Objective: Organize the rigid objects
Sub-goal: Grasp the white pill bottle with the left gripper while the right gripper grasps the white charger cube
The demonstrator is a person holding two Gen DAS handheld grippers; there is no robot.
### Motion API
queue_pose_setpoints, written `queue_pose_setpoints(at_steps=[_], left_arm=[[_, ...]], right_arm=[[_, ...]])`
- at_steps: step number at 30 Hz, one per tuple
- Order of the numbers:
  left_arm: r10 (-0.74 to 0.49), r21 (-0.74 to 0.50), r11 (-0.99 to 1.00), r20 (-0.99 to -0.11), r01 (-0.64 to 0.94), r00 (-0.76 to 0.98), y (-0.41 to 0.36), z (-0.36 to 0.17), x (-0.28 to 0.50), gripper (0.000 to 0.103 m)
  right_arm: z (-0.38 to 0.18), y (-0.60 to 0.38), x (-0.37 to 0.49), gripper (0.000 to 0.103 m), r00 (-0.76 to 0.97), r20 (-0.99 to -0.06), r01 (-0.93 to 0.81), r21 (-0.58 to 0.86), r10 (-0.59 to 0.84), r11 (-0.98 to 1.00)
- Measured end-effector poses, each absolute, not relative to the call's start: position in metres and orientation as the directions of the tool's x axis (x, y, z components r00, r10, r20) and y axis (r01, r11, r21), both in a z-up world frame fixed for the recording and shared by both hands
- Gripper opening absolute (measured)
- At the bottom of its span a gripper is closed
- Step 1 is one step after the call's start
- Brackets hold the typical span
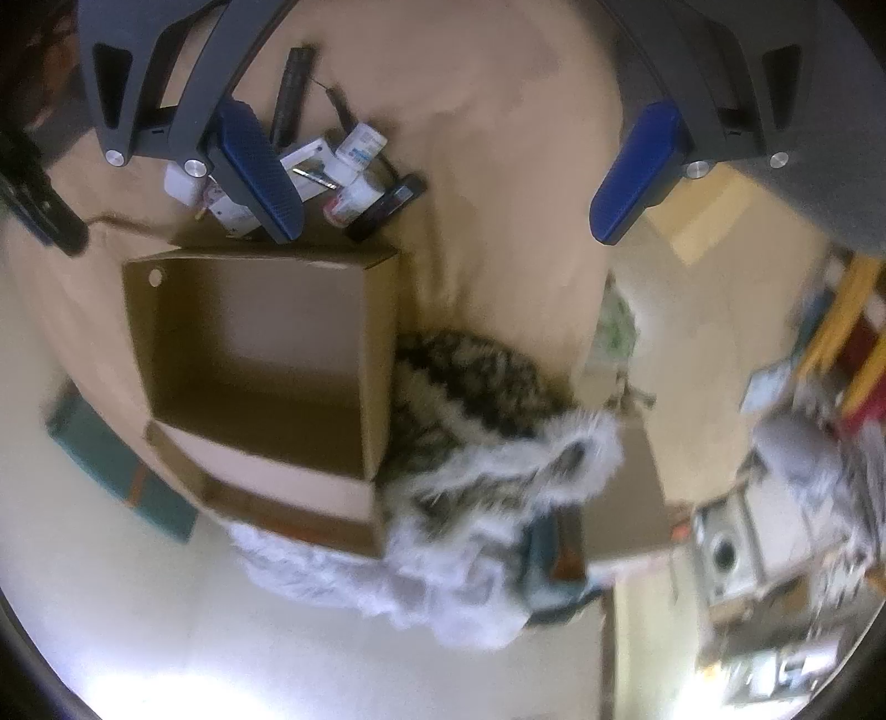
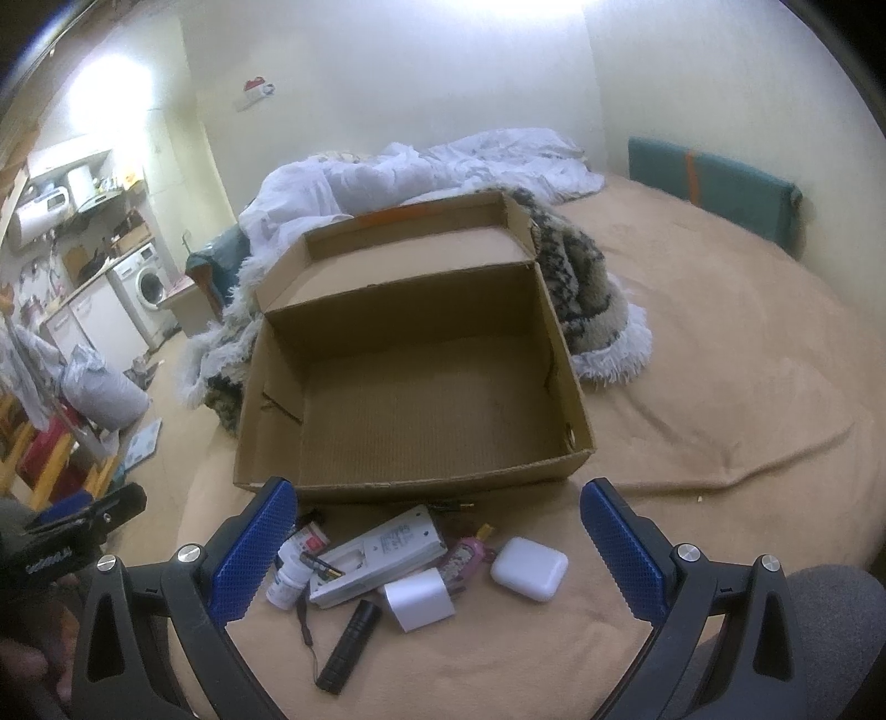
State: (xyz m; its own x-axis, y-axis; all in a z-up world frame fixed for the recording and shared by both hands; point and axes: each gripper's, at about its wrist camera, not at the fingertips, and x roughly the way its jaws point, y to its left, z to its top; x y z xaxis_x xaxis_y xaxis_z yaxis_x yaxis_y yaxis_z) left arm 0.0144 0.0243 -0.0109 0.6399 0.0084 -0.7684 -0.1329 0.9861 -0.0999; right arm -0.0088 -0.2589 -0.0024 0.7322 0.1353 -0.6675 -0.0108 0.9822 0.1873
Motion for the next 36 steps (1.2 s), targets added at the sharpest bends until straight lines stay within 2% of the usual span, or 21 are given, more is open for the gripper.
queue_pose_setpoints(at_steps=[3, 6, 13, 17, 20, 23, 24, 25, 26, 28, 31, 36], left_arm=[[-0.038, -0.178, 0.963, -0.834, -0.202, 0.550, 0.038, -0.030, 0.030, 0.103], [-0.065, -0.191, 0.954, -0.886, -0.233, 0.460, 0.037, -0.051, 0.045, 0.103], [-0.149, -0.259, 0.893, -0.942, -0.369, 0.301, 0.032, -0.095, 0.056, 0.103], [-0.258, -0.333, 0.827, -0.941, -0.453, 0.221, 0.016, -0.123, 0.057, 0.090], [-0.291, -0.365, 0.783, -0.931, -0.504, 0.222, 0.012, -0.135, 0.060, 0.088], [-0.318, -0.385, 0.751, -0.923, -0.537, 0.218, 0.006, -0.146, 0.065, 0.078], [-0.325, -0.386, 0.746, -0.922, -0.543, 0.208, 0.004, -0.149, 0.067, 0.077], [-0.330, -0.384, 0.744, -0.923, -0.547, 0.200, 0.002, -0.152, 0.068, 0.073], [-0.331, -0.381, 0.742, -0.924, -0.552, 0.193, 0.001, -0.156, 0.068, 0.061], [-0.342, -0.393, 0.732, -0.918, -0.557, 0.199, 0.002, -0.159, 0.069, 0.048], [-0.341, -0.400, 0.745, -0.916, -0.534, 0.210, 0.003, -0.160, 0.070, 0.047], [-0.267, -0.323, 0.831, -0.946, -0.454, 0.185, 0.007, -0.144, 0.073, 0.047]], right_arm=[[-0.008, -0.263, -0.005, 0.103, 0.706, -0.695, -0.009, 0.181, 0.135, 0.983], [-0.016, -0.270, -0.001, 0.103, 0.671, -0.725, -0.012, 0.199, 0.155, 0.980], [-0.035, -0.287, 0.011, 0.103, 0.602, -0.778, 0.051, 0.262, 0.180, 0.964], [-0.045, -0.287, 0.018, 0.103, 0.561, -0.807, 0.074, 0.272, 0.186, 0.959], [-0.052, -0.284, 0.023, 0.103, 0.537, -0.820, 0.073, 0.280, 0.199, 0.957], [-0.055, -0.285, 0.025, 0.103, 0.522, -0.828, 0.080, 0.289, 0.207, 0.954], [-0.056, -0.286, 0.025, 0.103, 0.520, -0.828, 0.084, 0.294, 0.210, 0.952], [-0.057, -0.287, 0.025, 0.103, 0.517, -0.829, 0.087, 0.298, 0.213, 0.951], [-0.057, -0.287, 0.026, 0.103, 0.515, -0.829, 0.089, 0.302, 0.216, 0.949], [-0.057, -0.288, 0.026, 0.103, 0.511, -0.830, 0.091, 0.308, 0.221, 0.947], [-0.058, -0.287, 0.027, 0.103, 0.510, -0.830, 0.088, 0.308, 0.223, 0.947], [-0.063, -0.297, 0.032, 0.103, 0.488, -0.834, 0.114, 0.354, 0.258, 0.928]])
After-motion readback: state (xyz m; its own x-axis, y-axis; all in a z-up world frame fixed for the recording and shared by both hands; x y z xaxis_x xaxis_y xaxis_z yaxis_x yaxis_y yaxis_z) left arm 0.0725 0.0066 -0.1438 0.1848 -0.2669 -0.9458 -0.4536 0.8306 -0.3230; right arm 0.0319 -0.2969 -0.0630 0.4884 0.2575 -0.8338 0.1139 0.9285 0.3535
